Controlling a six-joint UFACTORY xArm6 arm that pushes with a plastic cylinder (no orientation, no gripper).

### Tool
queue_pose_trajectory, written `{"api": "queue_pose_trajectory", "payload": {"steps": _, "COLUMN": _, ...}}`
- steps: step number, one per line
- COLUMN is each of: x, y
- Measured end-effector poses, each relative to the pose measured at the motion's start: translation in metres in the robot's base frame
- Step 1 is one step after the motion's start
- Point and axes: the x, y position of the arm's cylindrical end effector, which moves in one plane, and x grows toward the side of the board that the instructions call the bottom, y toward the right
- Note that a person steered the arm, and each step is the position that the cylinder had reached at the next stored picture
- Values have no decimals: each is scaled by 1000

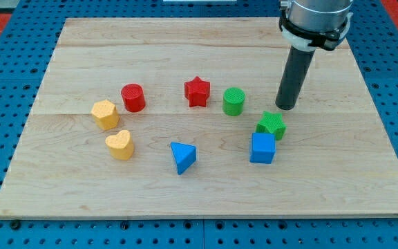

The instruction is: Slide the green star and the blue cube a bit up

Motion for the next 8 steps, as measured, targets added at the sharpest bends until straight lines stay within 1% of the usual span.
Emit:
{"api": "queue_pose_trajectory", "payload": {"steps": 1, "x": -46, "y": 24}}
{"api": "queue_pose_trajectory", "payload": {"steps": 2, "x": -41, "y": -1}}
{"api": "queue_pose_trajectory", "payload": {"steps": 3, "x": -15, "y": -1}}
{"api": "queue_pose_trajectory", "payload": {"steps": 4, "x": -3, "y": 2}}
{"api": "queue_pose_trajectory", "payload": {"steps": 5, "x": 42, "y": 70}}
{"api": "queue_pose_trajectory", "payload": {"steps": 6, "x": 90, "y": 91}}
{"api": "queue_pose_trajectory", "payload": {"steps": 7, "x": 167, "y": 85}}
{"api": "queue_pose_trajectory", "payload": {"steps": 8, "x": 191, "y": 8}}
